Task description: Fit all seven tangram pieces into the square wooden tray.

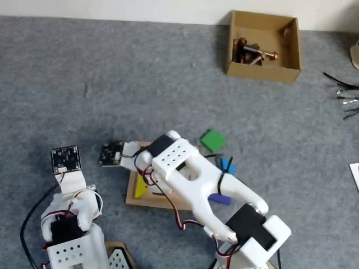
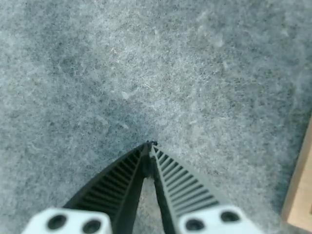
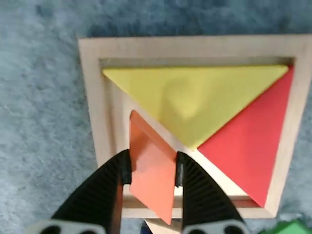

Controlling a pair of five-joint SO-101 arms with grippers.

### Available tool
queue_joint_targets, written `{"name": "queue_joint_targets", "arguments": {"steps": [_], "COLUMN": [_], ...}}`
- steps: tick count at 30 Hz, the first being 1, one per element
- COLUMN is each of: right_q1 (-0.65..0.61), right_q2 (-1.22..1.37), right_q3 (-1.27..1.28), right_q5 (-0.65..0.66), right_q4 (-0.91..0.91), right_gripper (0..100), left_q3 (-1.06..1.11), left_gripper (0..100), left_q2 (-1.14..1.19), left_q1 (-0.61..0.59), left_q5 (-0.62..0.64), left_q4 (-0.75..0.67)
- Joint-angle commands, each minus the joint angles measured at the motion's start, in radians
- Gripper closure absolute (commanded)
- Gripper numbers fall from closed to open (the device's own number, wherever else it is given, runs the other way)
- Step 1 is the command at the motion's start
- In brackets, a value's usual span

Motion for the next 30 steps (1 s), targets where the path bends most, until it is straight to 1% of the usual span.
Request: {"name": "queue_joint_targets", "arguments": {"steps": [1, 9, 11, 16, 24, 30], "right_q1": [-0.018, -0.018, -0.019, -0.054, -0.056, -0.056], "right_q2": [-0.058, -0.058, -0.058, -0.056, -0.056, -0.061], "right_q3": [-0.005, -0.005, -0.005, -0.004, 0.012, 0.061], "right_q5": [0.012, 0.012, -0.005, -0.017, -0.017, -0.018], "right_q4": [-0.016, -0.018, -0.022, -0.022, -0.024, -0.09], "right_gripper": [99.2, 99.1, 99.1, 99.1, 99.1, 92.7], "left_q3": [0.019, 0.019, 0.019, 0.019, 0.019, 0.019], "left_gripper": [99, 99, 99, 99, 99, 99], "left_q2": [-0.005, -0.005, -0.005, -0.005, -0.005, -0.005], "left_q1": [-0.013, -0.013, -0.013, -0.013, -0.013, -0.013], "left_q5": [0.011, 0.011, 0.011, 0.011, 0.011, 0.011], "left_q4": [0.003, 0.003, 0.003, 0.003, 0.003, 0.003]}}
